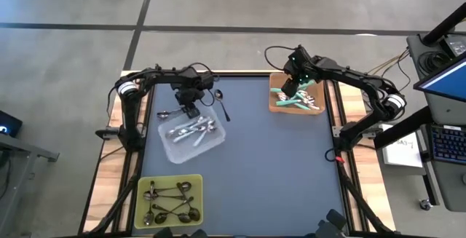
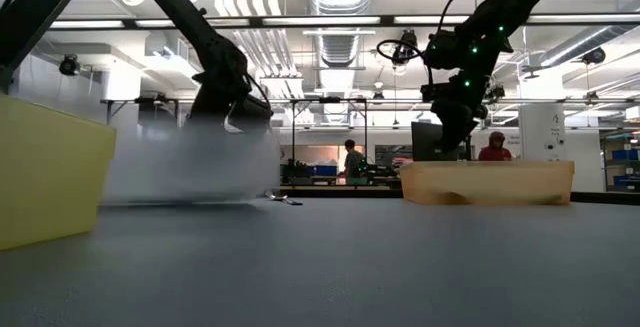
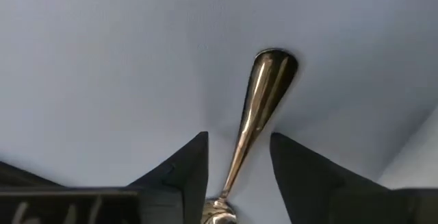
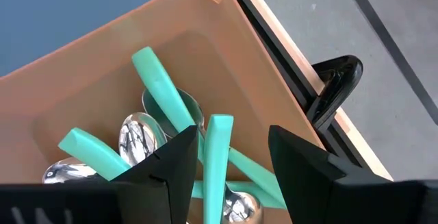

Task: Sort silverware by color (type)
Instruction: Put the black spoon into the yellow bin

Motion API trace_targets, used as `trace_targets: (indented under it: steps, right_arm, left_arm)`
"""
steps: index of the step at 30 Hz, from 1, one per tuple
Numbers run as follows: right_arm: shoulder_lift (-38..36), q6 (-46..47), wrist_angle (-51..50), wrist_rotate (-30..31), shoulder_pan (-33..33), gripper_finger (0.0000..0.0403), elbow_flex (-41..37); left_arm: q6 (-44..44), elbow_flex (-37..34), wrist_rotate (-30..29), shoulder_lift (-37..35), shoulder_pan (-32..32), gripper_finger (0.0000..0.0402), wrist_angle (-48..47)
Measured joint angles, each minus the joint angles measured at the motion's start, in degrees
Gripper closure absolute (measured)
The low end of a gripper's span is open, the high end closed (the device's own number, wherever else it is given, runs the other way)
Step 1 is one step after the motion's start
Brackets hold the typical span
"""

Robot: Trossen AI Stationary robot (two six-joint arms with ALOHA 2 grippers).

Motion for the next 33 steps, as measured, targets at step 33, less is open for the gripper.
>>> trace_targets:
  steps: [33]
  right_arm:
    - [0.0, 0.6, -0.3, -0.1, 0.0, 0.0232, 0.0]
  left_arm:
    - [-2.7, -4.0, 3.3, 0.0, 0.1, 0.0399, -4.3]
